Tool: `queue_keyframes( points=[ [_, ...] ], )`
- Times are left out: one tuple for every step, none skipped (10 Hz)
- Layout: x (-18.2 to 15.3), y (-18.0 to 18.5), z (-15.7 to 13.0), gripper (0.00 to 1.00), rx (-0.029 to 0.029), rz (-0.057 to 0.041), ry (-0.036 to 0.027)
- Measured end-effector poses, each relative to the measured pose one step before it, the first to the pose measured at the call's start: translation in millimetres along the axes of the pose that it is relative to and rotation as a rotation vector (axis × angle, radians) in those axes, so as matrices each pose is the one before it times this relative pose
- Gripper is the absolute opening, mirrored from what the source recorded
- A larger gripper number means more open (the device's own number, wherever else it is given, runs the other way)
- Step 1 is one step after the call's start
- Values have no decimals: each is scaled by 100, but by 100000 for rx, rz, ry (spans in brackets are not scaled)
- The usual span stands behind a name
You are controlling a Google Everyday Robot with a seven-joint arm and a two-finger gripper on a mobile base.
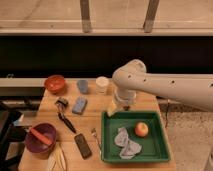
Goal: Wipe red bowl with towel
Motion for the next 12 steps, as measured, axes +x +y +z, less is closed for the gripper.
queue_keyframes(
  points=[
    [-1, 0, -3, 80, 2, -1, -4],
    [-2, 0, -1, 80, -1, 1, -4],
    [2, 0, 2, 80, 0, 0, 7],
    [-13, 20, 1, 80, 10, -52, 10],
    [-24, 34, 4, 80, 13, 58, 5],
    [296, -42, 375, 80, 2, 475, 1043],
    [673, -225, 884, 80, -164, 1119, 1907],
    [598, -122, 996, 80, -540, 876, 1603],
    [781, -143, 1332, 80, -894, 1240, 2061],
    [764, -152, 1330, 80, -1049, 1286, 2257],
    [394, -9, 590, 80, -733, 729, 1347],
    [425, -16, 826, 80, -706, 846, 1783]
  ],
)
